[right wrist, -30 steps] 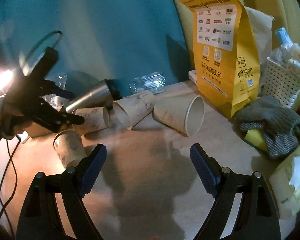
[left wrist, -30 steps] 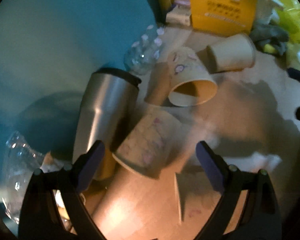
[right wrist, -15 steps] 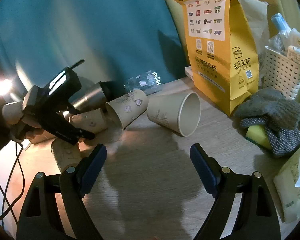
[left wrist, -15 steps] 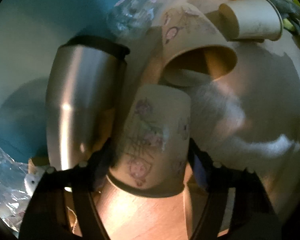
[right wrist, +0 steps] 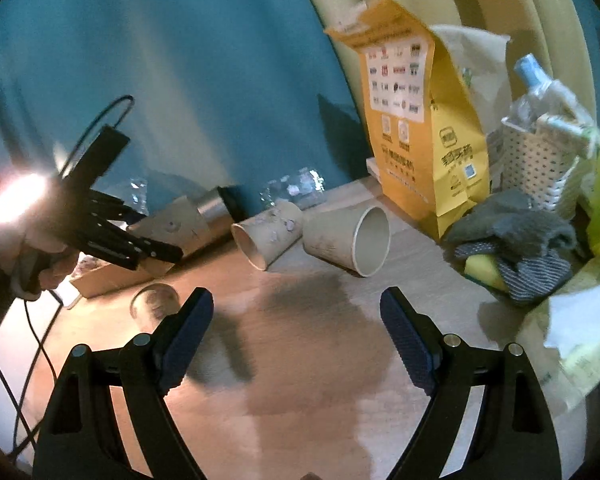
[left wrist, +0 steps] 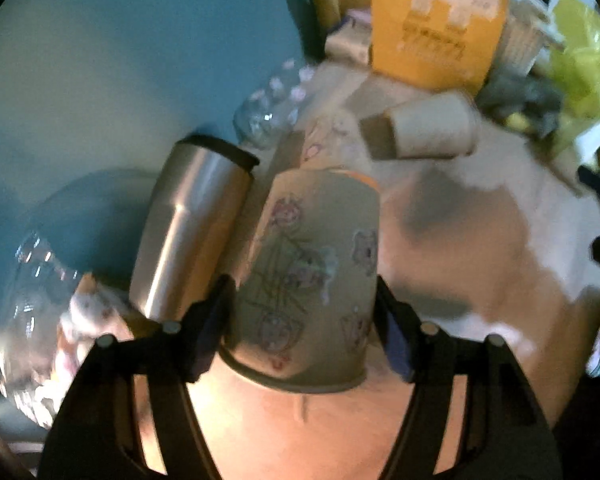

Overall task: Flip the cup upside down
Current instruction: 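Close the left gripper on the pink-printed cup and lift it, then carry the cup toward the right gripper while the right gripper grasps its body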

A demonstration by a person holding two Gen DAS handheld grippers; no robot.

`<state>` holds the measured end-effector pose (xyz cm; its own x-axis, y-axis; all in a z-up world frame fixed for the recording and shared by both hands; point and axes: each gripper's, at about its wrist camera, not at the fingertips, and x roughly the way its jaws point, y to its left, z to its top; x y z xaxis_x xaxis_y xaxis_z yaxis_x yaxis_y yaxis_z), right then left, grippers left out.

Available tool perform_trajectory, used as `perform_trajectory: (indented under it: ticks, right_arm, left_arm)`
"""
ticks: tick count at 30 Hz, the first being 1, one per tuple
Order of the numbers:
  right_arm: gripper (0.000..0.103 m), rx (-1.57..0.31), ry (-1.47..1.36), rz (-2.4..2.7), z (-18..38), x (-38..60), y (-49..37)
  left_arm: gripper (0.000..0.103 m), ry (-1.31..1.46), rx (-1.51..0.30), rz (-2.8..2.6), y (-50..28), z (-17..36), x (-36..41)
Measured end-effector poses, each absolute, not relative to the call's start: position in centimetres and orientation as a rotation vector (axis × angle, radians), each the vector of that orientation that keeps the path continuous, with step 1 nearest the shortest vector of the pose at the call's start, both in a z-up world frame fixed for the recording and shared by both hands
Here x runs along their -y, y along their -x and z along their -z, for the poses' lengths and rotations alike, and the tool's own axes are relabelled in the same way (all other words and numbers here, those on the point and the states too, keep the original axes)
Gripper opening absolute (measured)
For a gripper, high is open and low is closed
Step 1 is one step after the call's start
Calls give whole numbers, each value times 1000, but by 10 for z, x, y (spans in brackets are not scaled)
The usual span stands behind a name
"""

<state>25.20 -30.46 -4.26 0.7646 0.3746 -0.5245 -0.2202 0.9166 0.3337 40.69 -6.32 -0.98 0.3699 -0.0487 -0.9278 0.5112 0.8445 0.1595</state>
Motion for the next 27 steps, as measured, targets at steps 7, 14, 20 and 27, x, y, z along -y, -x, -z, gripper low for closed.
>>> perform_trajectory:
  ticks: [7, 14, 20, 27]
  right_arm:
    - [88, -595, -251, -369, 23, 305, -199]
    - [88, -654, -216, -454, 30, 291, -159]
    - [88, -751, -174, -556, 44, 273, -137]
    - [88, -874, -173, -604, 67, 256, -120]
  left_arm:
    - [68, -225, -1105, 347, -310, -17, 58]
    - [68, 123, -1142, 274, -196, 12, 37]
    - [68, 409, -1148, 198, -122, 54, 34]
    - [68, 563, -1163, 113, -74, 84, 36]
